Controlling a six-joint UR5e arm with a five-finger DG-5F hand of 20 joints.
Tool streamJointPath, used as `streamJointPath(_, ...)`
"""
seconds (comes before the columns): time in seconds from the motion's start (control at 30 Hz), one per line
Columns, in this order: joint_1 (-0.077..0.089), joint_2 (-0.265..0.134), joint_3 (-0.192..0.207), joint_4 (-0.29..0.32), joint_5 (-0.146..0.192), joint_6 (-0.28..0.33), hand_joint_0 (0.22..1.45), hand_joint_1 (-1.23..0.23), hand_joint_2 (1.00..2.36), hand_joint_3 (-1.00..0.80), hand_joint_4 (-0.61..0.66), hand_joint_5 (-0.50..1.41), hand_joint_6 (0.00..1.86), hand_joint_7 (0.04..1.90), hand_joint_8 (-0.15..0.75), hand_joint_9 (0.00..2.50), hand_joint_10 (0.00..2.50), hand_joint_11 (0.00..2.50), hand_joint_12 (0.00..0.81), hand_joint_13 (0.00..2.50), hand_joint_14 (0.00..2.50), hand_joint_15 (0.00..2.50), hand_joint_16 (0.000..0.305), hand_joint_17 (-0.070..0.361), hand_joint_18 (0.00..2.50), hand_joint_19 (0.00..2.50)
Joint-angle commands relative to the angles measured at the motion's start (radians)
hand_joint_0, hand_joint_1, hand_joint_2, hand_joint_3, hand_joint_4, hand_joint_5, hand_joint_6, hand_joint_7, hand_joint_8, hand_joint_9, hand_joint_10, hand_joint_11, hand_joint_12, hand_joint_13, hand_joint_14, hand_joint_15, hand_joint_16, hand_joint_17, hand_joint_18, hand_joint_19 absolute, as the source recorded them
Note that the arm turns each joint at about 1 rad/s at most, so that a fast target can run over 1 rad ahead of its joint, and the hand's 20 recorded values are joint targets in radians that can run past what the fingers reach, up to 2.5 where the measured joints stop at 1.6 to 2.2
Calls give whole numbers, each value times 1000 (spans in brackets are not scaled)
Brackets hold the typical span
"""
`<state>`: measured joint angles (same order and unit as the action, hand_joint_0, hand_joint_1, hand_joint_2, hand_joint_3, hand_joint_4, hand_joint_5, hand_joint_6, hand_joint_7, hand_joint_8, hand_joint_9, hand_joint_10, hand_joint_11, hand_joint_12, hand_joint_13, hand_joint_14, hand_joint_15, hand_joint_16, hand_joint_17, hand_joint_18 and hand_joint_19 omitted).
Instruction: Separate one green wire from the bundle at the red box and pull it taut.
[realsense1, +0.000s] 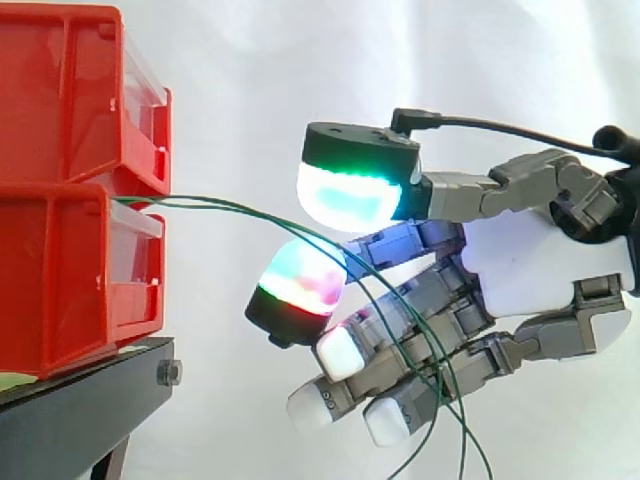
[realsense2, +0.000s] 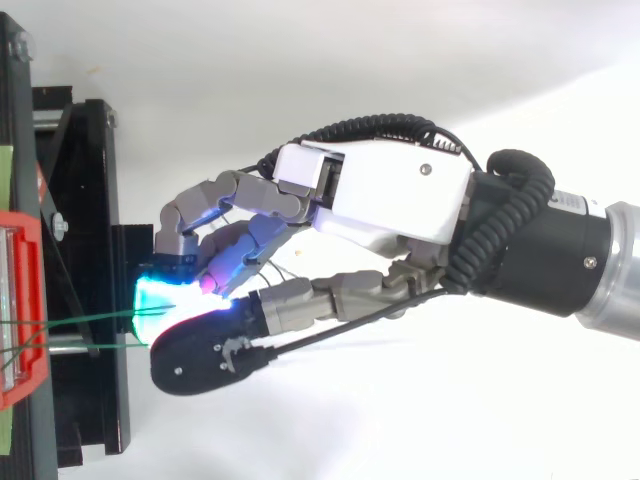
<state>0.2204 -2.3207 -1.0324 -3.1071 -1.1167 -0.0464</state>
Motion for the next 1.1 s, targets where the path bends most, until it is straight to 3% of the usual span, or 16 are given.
streamJointPath(0.0, -1, 0, 0, 1, 0, 2, 596, -588, 1016, -334, 148, -147, 875, 1061, 283, 918, 18, 475, 357, 624, 13, 326, 53, 120, 666, 594)
streamJointPath(0.17, -3, 1, 6, 1, 0, 2, 611, -723, 1018, -271, 154, -165, 891, 1035, 282, 869, 20, 477, 356, 614, 16, 333, 54, 121, 668, 592)
streamJointPath(0.37, -3, 1, 21, -33, 0, 2, 646, -819, 1003, -461, 149, -170, 895, 986, 275, 849, 21, 488, 353, 609, 14, 323, 53, 120, 662, 566)
streamJointPath(0.53, -3, 1, 29, -62, -2, 2, 655, -859, 1000, -500, 132, -160, 888, 975, 267, 855, 18, 479, 344, 605, 13, 314, 52, 116, 667, 565)
streamJointPath(0.6, -3, 4, 31, -68, -2, 2, 609, -831, 1000, -500, 143, -149, 881, 1016, 265, 869, 18, 487, 344, 608, 14, 319, 52, 116, 666, 573)
streamJointPath(0.7, -4, 9, 31, -76, -2, 0, 520, -599, 1000, -500, 148, -136, 869, 1044, 284, 934, 17, 464, 364, 644, 14, 334, 55, 124, 688, 593)
streamJointPath(0.8, -4, 18, 31, -80, 3, -3, 547, -485, 1000, -500, 132, -130, 860, 1073, 285, 967, 17, 469, 361, 662, 14, 346, 54, 122, 691, 610)
streamJointPath(1.07, -4, 44, 31, -97, 5, -30, 587, -627, 1018, -268, 152, -150, 873, 1069, 282, 915, 18, 482, 361, 639, 14, 347, 54, 123, 674, 611)
